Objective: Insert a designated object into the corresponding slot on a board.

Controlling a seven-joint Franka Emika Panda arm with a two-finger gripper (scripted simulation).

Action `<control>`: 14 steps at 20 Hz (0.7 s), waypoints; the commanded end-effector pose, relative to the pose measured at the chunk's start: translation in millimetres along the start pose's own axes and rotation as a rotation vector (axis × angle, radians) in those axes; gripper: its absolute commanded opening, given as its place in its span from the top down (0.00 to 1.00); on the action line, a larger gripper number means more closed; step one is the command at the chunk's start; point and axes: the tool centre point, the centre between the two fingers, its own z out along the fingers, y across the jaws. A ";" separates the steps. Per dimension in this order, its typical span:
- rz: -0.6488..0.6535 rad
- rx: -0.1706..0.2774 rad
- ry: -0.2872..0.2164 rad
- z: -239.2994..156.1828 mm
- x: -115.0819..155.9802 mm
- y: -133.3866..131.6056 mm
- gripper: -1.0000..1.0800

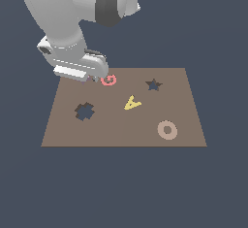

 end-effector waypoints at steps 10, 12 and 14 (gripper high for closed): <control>0.000 0.000 0.001 4.3 0.0 0.2 1.00; 0.000 0.000 0.001 4.3 0.0 0.2 1.00; 0.000 0.000 0.001 3.8 -0.1 0.1 1.00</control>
